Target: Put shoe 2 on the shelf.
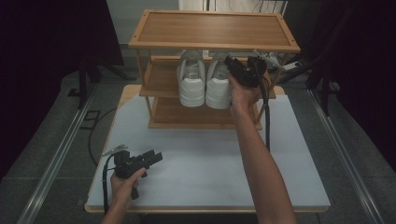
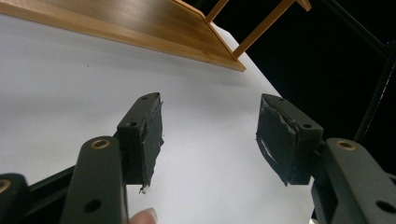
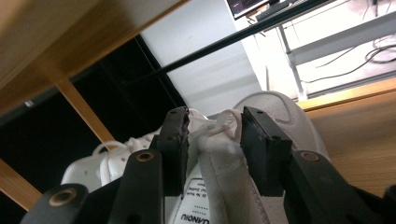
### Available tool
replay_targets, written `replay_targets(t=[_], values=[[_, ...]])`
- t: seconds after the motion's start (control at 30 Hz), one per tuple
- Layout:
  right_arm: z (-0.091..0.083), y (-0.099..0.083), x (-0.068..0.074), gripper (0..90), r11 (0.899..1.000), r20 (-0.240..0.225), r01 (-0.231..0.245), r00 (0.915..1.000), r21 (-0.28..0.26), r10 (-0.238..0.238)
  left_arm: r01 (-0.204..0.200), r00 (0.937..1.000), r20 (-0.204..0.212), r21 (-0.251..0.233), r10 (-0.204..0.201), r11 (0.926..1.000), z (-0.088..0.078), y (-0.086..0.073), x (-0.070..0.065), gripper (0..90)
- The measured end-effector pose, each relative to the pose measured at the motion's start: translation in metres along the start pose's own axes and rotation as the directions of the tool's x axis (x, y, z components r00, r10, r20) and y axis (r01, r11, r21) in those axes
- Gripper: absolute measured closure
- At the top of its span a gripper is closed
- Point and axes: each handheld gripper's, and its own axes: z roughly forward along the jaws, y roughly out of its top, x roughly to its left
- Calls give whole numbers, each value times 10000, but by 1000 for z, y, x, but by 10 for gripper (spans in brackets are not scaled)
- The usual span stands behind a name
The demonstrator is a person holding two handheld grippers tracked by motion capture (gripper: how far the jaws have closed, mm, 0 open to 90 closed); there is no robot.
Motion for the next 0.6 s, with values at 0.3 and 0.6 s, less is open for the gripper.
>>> replay_targets(t=[0.3, 0.6], values=[[-20, -2, 2, 582, 9946, -187, 1012, 9947, 239, -1008, 66, 10000, 32, 71, -66, 10000, 4, 2, 0, 406], [-43, -10, -1, 562, 9825, -710, 1840, 9808, 305, -1815, -59, 10000, -45, 179, 60, 9998, 8, 2, 0, 405]])
